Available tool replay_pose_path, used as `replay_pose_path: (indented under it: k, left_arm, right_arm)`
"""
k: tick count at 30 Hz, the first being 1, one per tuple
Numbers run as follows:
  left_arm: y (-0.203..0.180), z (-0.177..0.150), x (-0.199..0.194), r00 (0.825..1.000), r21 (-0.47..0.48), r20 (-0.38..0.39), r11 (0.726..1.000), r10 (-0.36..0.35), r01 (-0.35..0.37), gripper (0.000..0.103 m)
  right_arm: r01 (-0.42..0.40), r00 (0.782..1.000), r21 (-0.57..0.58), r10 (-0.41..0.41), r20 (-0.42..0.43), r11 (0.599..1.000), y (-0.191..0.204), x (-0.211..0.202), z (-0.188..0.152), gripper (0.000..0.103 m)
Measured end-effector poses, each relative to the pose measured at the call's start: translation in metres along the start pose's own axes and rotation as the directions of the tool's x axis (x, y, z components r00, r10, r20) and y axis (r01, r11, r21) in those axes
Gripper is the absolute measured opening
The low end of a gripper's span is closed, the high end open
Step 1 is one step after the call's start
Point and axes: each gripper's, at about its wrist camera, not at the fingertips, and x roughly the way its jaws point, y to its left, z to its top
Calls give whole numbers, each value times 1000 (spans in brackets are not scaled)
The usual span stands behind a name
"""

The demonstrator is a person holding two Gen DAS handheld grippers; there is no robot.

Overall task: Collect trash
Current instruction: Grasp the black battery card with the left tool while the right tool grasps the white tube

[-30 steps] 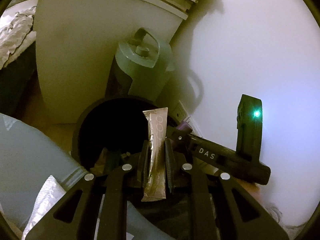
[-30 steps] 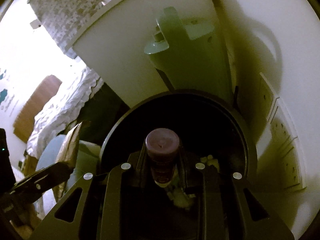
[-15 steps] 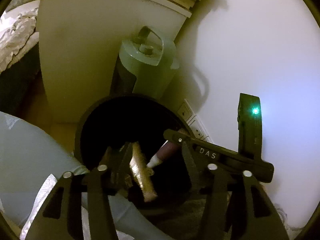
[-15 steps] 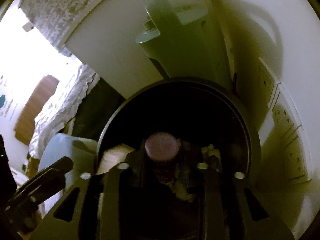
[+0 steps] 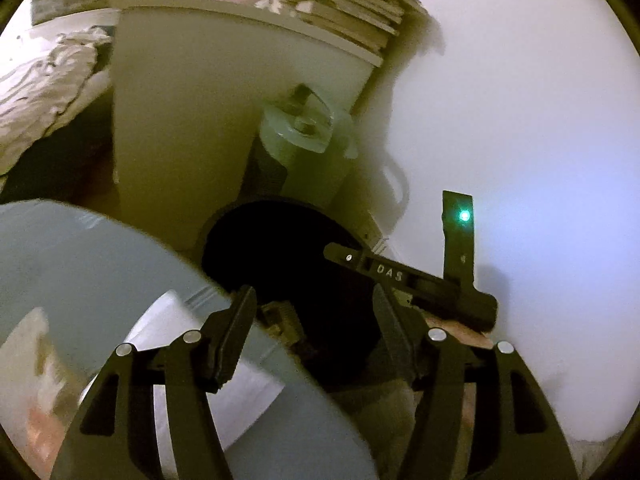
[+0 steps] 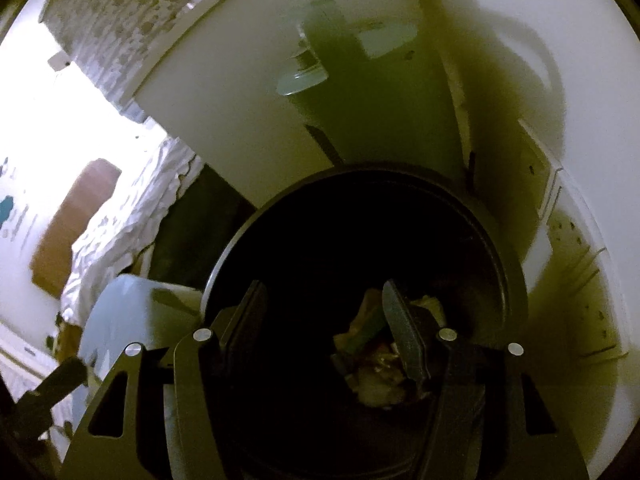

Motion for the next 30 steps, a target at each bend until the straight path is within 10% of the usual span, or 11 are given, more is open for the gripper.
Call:
replay_pose_path:
  k: [10,20,30]
  left_arm:
    - [60,-58,-102,976,-111,67,974,205,-197,69]
    - [138,-124,-175,910,-268,-3,876,415,-401,69]
    - [132,-150,-176,899,-202,-60,876,434,-437,69]
  right_arm:
    - [-7,999,-139,12,33,990,36,-11,-15,67]
    - [-142,988,-302,155,19,943,102,-40,-53,68]
    - [-295,955,-564,254,-152,772,207,-71,-141,71]
